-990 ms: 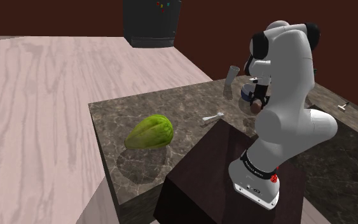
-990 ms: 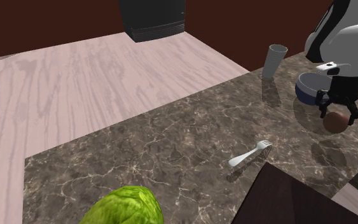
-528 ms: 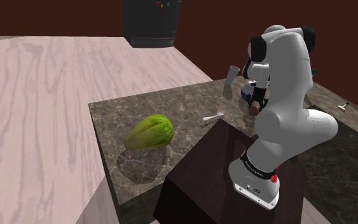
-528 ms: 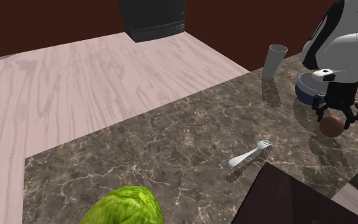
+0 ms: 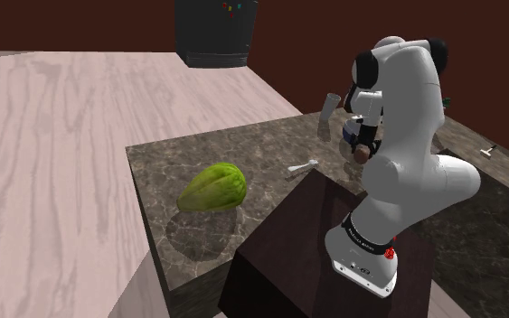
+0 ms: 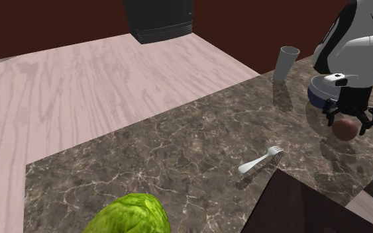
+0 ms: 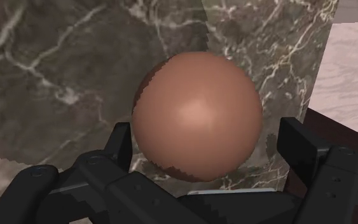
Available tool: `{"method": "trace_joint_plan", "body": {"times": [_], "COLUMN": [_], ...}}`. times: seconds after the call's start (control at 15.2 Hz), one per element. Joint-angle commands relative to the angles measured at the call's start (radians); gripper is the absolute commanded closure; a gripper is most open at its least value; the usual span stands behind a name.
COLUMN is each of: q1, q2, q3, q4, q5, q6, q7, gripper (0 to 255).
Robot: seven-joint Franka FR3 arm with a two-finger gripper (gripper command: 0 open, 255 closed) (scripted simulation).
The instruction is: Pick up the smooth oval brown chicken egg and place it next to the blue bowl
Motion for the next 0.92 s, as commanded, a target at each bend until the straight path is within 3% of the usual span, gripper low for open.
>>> {"method": "trace_joint_plan", "body": {"times": [0.0,0.33,0.86], "q1": [0.000,0.017,0.017], "q2": [0.000,-0.050,-0.050], "q3": [0.000,-0.027,-0.027], "q4": [0.000,0.057,0.057], "q5": [0.000,-0.029,-0.029], "q6": [0.000,-0.105,-0.105], "q7": [0.000,0.018,0.018], "gripper": [0,0,0]}}
